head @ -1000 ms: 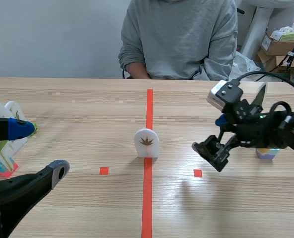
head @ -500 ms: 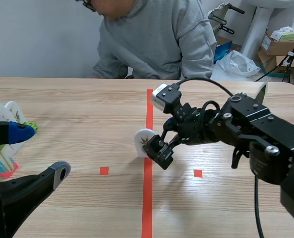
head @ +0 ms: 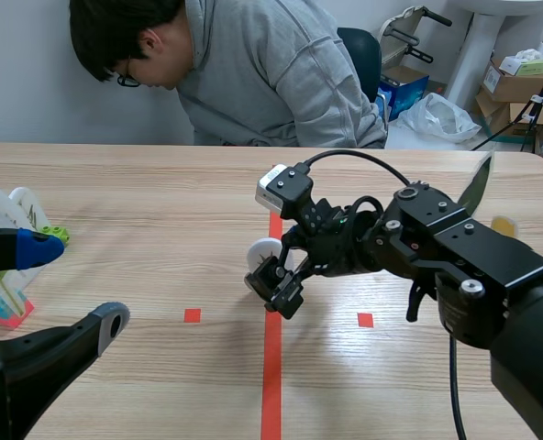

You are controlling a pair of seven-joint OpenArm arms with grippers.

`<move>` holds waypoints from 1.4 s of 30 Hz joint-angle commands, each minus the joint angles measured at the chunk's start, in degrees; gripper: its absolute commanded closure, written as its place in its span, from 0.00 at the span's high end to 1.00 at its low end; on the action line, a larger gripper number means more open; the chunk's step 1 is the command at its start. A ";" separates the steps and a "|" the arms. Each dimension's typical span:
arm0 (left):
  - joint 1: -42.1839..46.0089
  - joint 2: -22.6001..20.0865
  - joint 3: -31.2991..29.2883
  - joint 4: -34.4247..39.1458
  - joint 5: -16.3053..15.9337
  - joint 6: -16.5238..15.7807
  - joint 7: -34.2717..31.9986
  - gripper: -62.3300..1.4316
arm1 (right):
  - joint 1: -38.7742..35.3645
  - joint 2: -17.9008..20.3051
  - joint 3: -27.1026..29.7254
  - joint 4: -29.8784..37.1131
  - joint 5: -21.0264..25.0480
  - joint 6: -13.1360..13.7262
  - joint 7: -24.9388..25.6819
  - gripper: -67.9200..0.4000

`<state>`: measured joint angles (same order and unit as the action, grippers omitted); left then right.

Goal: Do the leaf sorting experiment

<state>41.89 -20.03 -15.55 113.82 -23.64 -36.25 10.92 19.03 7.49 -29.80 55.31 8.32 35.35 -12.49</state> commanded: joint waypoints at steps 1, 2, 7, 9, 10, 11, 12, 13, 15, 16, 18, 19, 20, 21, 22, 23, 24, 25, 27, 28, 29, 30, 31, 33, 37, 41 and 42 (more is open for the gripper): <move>-0.02 0.33 -0.44 0.20 -0.59 -0.13 -0.74 0.92 | 0.94 0.46 0.11 0.83 0.46 0.00 0.63 0.65; -0.02 0.33 -0.44 0.20 -0.59 -0.13 -0.74 0.92 | 0.90 0.46 0.11 0.83 0.46 -0.07 0.63 0.62; -0.02 0.33 -0.44 0.20 -0.59 -0.13 -0.76 0.92 | 0.79 0.46 0.11 0.83 0.46 -0.20 0.61 0.45; -0.02 0.33 -0.44 0.20 -0.59 -0.13 -0.76 0.92 | 0.79 0.46 0.11 0.83 0.46 -0.20 0.61 0.38; -0.02 0.33 -0.44 0.20 -0.59 -0.13 -0.76 0.92 | 0.79 0.46 0.11 0.83 0.46 -0.20 0.61 0.35; -0.02 0.33 -0.44 0.20 -0.59 -0.13 -0.76 0.92 | 0.79 0.46 0.11 0.83 0.46 -0.20 0.59 0.33; -0.02 0.33 -0.44 0.20 -0.59 -0.13 -0.76 0.92 | 0.79 0.46 0.11 0.83 0.46 -0.20 0.52 0.31; -0.02 0.33 -0.44 0.20 -0.59 -0.13 -0.76 0.92 | 0.79 0.46 0.11 0.83 0.46 -0.20 0.35 0.29; -0.02 0.33 -0.44 0.20 -0.59 -0.13 -0.76 0.92 | 0.79 0.46 0.11 0.83 0.46 -0.20 0.33 0.25; -0.02 0.33 -0.44 0.20 -0.59 -0.13 -0.76 0.92 | 0.79 0.46 0.11 0.83 0.46 -0.20 0.15 0.24; -0.02 0.33 -0.44 0.20 -0.59 -0.13 -0.76 0.92 | 0.79 0.46 0.11 0.83 0.46 -0.17 0.09 0.20; -0.02 0.33 -0.44 0.20 -0.59 -0.13 -0.76 0.92 | 0.79 0.46 0.11 0.83 0.46 -0.17 -0.07 0.18; -0.02 0.33 -0.44 0.20 -0.59 -0.13 -0.76 0.92 | 0.79 0.46 0.11 0.83 0.46 -0.17 -0.07 0.16; -0.02 0.33 -0.44 0.20 -0.59 -0.13 -0.76 0.92 | 0.79 0.46 0.11 0.83 0.46 -0.17 -0.09 0.14; -0.02 0.33 -0.44 0.20 -0.59 -0.13 -0.76 0.92 | 0.79 0.46 0.11 0.83 0.46 -0.17 -0.17 0.12; -0.02 0.33 -0.44 0.20 -0.59 -0.13 -0.76 0.92 | 0.79 0.46 0.11 0.83 0.46 -0.17 -0.24 0.10; -0.02 0.33 -0.44 0.20 -0.59 -0.13 -0.76 0.92 | 0.79 0.46 0.11 0.83 0.46 -0.17 -0.24 0.08; -0.02 0.33 -0.44 0.20 -0.59 -0.13 -0.76 0.92 | 0.79 0.46 0.11 0.83 0.46 -0.17 -0.26 0.06; -0.02 0.33 -0.44 0.20 -0.59 -0.13 -0.76 0.92 | 0.79 0.46 0.11 0.83 0.46 -0.17 -0.28 0.05; -0.02 0.33 -0.44 0.20 -0.59 -0.13 -0.76 0.92 | 0.79 0.46 0.11 0.83 0.46 -0.13 -0.35 0.05; -0.02 0.33 -0.44 0.20 -0.59 -0.13 -0.76 0.92 | 0.81 0.46 0.11 0.90 0.46 0.09 -0.68 0.05; -0.02 0.33 -0.44 0.20 -0.59 -0.13 -0.79 0.92 | 0.81 0.46 0.11 1.01 0.46 0.26 -1.03 0.05; -0.02 0.33 -0.44 0.20 -0.59 -0.13 -0.79 0.92 | 0.74 0.48 0.11 1.29 0.50 0.26 -1.36 0.05; -0.02 0.33 -0.44 0.20 -0.59 -0.13 -0.79 0.92 | 0.28 0.63 0.13 2.54 1.40 0.24 -2.64 0.05; -0.02 0.33 -0.44 0.20 -0.59 -0.13 -0.76 0.92 | -2.60 2.16 0.94 8.57 4.15 -1.11 -5.57 0.05; -0.02 0.33 -0.44 0.20 -0.59 -0.13 -0.79 0.92 | -8.63 4.76 3.48 17.42 6.47 -5.40 -8.79 0.05; -0.02 0.33 -0.44 0.20 -0.61 -0.13 -0.79 0.92 | -10.71 5.35 4.55 19.89 6.49 -6.32 -9.49 0.05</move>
<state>41.89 -20.03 -15.57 113.82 -23.64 -36.25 10.92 9.26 11.68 -26.57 73.71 14.61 29.45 -22.11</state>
